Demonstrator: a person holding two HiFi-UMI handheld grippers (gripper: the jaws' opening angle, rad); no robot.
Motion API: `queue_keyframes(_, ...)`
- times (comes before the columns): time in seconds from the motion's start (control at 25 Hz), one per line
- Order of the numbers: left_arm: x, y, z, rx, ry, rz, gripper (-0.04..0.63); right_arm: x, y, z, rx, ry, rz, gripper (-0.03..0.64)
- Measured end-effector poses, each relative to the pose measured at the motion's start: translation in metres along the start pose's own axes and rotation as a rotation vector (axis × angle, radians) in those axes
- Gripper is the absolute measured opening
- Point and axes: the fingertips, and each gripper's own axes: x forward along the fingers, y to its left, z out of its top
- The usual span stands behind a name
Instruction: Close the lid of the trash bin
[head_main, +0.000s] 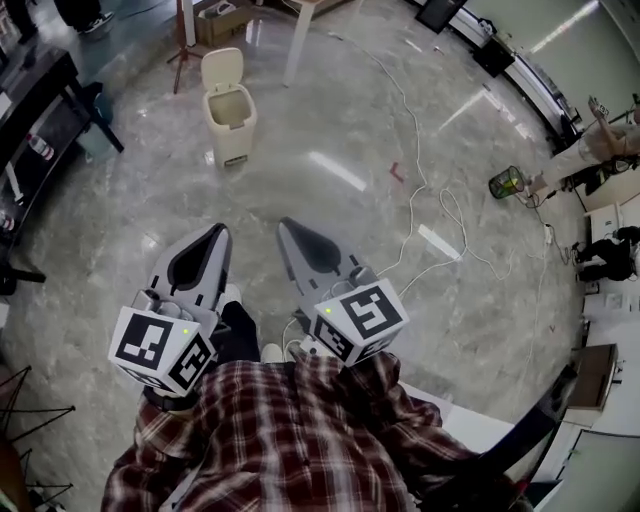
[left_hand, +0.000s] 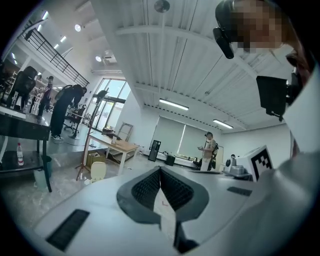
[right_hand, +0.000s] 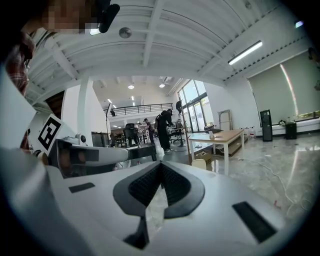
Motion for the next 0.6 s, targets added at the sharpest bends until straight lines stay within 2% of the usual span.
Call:
queue_keyframes(0.32, 0.063, 0.097, 0.043, 0.022, -0.001, -0.058, 0.010, 0.117, -0.033, 0.030, -0.008, -0.032, -0.053, 0.012)
queue_keyframes(0.6, 0.088, 0.140, 0.065, 0.008, 0.002, -0.063, 0.009, 0.162, -0.056, 0.048, 0.009, -0.024, -0.081, 0.012)
